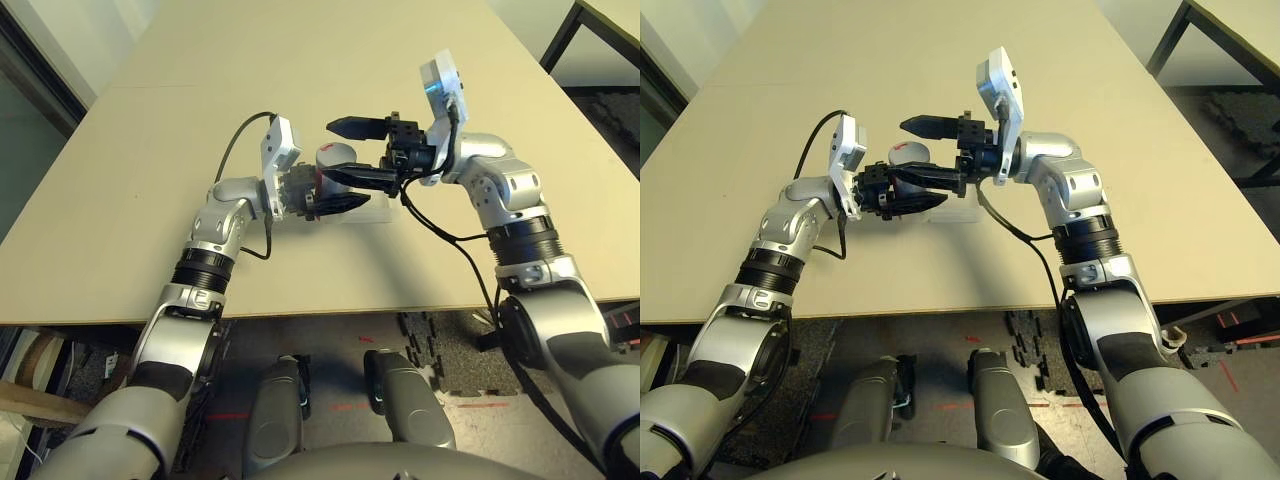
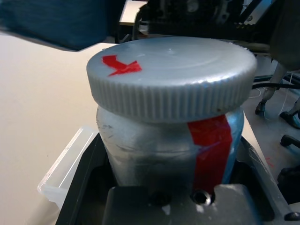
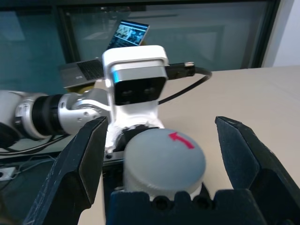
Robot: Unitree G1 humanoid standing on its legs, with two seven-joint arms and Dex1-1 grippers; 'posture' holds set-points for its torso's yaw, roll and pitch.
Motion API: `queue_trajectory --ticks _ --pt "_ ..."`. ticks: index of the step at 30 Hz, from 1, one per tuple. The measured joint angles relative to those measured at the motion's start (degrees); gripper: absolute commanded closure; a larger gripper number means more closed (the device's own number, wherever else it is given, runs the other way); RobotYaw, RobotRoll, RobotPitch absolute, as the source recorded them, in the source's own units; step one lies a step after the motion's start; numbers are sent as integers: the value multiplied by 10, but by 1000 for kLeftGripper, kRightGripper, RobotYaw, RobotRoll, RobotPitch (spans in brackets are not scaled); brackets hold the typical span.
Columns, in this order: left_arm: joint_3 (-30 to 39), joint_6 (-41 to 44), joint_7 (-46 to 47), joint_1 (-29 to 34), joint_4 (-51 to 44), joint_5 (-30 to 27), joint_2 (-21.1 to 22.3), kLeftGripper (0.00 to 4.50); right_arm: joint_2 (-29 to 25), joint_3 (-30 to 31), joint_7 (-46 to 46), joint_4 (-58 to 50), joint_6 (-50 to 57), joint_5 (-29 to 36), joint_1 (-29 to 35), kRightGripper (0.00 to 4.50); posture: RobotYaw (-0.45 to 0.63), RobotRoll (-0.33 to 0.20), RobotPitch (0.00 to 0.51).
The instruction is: Pour the medicine from the bottle into the box.
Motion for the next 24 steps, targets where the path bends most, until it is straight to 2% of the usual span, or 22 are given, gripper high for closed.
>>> queue_trajectory --ticks 12,16,24 --pt "1 11 10 8 -14 0 2 1653 14 2 -6 50 -45 -28 -18 0 -189 0 128" --pt "1 13 15 8 -14 0 2 1653 1 2 -1 50 -45 -27 -18 0 -195 0 130" --pt "-1 15 17 8 -12 0 1 1653 -60 -6 19 36 -36 -12 -11 0 -204 0 131"
